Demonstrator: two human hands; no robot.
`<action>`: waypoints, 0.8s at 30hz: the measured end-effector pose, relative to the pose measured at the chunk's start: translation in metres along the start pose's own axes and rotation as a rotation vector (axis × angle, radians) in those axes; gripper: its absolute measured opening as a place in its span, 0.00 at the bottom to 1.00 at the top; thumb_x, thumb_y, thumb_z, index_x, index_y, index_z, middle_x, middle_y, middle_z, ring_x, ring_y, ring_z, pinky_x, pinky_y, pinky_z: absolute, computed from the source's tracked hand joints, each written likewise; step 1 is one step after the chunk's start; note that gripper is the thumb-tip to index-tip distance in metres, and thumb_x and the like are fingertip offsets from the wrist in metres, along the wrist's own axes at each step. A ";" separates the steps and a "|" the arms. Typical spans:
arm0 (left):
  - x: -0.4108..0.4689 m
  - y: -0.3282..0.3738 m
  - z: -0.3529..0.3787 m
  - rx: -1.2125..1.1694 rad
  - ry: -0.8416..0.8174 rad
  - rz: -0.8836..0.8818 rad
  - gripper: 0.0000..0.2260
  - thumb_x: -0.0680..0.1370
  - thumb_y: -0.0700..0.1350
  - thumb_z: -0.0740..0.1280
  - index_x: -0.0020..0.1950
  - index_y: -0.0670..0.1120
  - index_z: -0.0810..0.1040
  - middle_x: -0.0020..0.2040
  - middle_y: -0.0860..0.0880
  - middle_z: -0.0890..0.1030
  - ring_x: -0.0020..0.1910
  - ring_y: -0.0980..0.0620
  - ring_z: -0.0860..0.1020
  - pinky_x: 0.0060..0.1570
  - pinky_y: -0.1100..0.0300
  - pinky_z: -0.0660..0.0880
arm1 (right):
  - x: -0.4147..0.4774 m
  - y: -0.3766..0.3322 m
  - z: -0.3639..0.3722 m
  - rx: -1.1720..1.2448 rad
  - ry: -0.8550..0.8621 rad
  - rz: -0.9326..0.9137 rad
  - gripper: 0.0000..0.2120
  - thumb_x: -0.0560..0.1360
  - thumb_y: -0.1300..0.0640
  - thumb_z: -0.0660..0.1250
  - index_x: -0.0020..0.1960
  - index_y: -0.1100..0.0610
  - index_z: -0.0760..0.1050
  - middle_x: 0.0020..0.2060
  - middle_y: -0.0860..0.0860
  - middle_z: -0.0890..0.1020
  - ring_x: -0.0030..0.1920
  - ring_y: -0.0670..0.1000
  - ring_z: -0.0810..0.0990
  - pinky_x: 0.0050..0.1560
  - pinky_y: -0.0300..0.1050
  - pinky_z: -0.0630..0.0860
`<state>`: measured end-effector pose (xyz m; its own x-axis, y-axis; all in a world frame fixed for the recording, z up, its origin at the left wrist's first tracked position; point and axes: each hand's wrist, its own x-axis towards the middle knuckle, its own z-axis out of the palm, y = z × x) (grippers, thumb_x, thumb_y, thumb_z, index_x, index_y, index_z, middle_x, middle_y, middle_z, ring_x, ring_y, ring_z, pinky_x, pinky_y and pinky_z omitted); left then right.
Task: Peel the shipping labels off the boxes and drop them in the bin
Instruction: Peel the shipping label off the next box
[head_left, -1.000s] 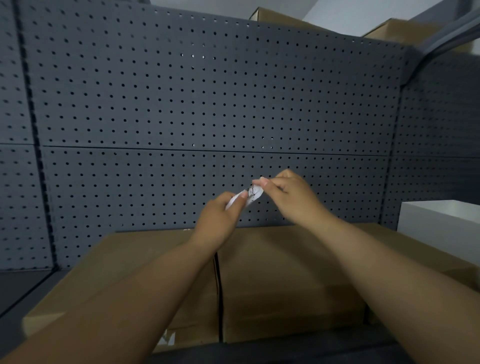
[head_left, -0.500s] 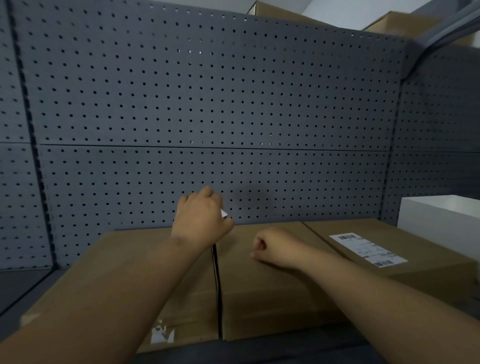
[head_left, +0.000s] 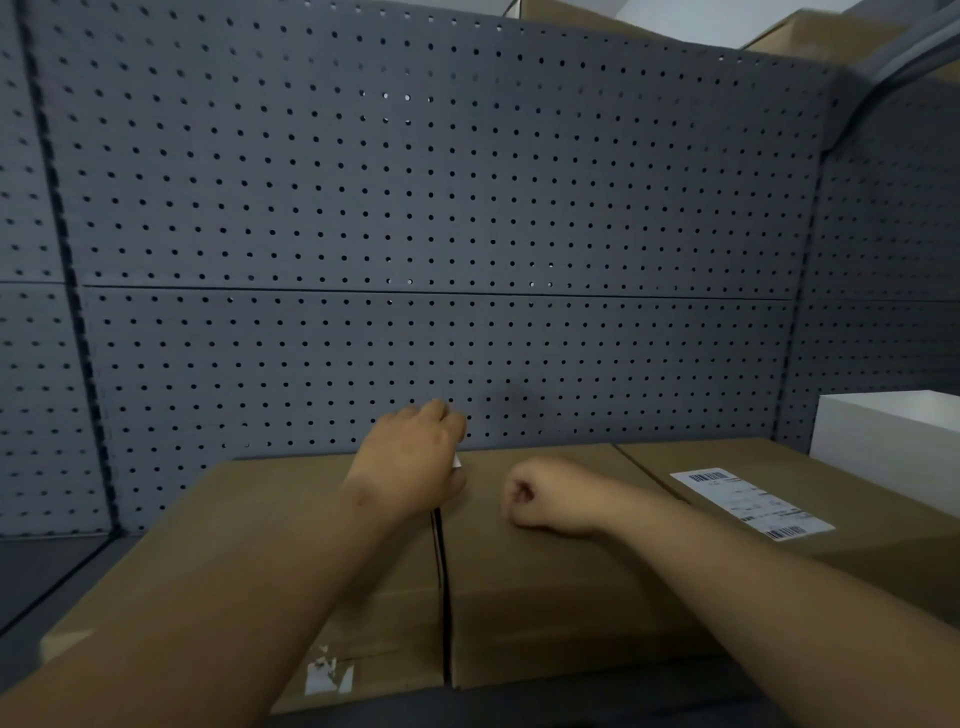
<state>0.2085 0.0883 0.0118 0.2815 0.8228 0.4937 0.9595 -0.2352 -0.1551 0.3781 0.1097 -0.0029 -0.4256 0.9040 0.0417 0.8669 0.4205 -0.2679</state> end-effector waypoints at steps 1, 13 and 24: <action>0.000 -0.002 0.001 0.043 0.001 0.019 0.15 0.77 0.49 0.60 0.63 0.48 0.71 0.61 0.49 0.74 0.57 0.47 0.74 0.57 0.56 0.70 | 0.003 0.011 -0.006 -0.011 0.010 0.062 0.06 0.77 0.57 0.64 0.48 0.58 0.78 0.49 0.56 0.82 0.49 0.54 0.80 0.52 0.47 0.75; 0.004 -0.002 0.005 0.072 -0.007 0.081 0.11 0.77 0.47 0.61 0.58 0.49 0.73 0.58 0.50 0.75 0.57 0.48 0.72 0.57 0.57 0.67 | 0.024 0.038 -0.012 -0.018 0.077 0.234 0.11 0.76 0.61 0.61 0.35 0.58 0.74 0.32 0.51 0.72 0.34 0.50 0.71 0.41 0.45 0.70; 0.010 -0.003 0.008 0.026 -0.008 0.082 0.09 0.77 0.45 0.60 0.55 0.47 0.74 0.55 0.50 0.76 0.54 0.49 0.73 0.51 0.60 0.66 | 0.030 0.040 -0.011 -0.092 0.090 0.302 0.15 0.76 0.61 0.61 0.31 0.58 0.67 0.30 0.53 0.70 0.31 0.51 0.70 0.34 0.43 0.69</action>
<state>0.2086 0.1009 0.0102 0.3590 0.8052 0.4720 0.9325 -0.2887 -0.2168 0.4029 0.1550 -0.0013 -0.1248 0.9904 0.0600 0.9719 0.1341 -0.1932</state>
